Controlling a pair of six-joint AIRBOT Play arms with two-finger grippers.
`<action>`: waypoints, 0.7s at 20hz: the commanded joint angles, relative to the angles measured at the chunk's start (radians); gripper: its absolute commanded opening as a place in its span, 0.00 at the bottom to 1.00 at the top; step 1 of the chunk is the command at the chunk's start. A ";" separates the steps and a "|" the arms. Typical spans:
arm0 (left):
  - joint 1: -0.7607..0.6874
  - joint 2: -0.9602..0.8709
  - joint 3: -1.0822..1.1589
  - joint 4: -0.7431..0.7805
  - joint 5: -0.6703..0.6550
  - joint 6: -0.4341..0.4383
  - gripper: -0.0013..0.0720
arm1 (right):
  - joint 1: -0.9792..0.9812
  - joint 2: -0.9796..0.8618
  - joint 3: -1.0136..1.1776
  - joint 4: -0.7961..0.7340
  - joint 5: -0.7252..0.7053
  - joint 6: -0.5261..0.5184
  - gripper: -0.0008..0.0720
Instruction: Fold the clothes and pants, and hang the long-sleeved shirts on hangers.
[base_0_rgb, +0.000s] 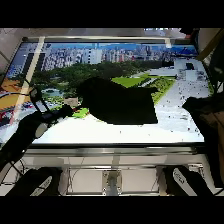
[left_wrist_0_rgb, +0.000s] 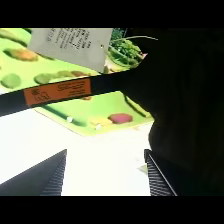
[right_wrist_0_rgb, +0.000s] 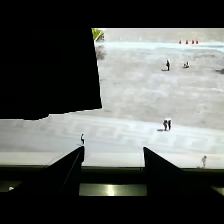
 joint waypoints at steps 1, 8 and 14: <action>0.030 -0.110 -0.046 -0.287 0.312 -0.043 0.83 | 0.000 0.124 -0.174 0.101 -0.067 0.002 0.57; -0.033 -0.336 -0.018 -0.443 0.457 -0.033 0.86 | 0.000 0.158 -0.170 0.194 -0.097 0.000 0.57; -0.060 -0.521 0.127 -0.443 0.423 -0.033 0.86 | 0.000 0.157 -0.170 0.222 -0.122 0.001 0.57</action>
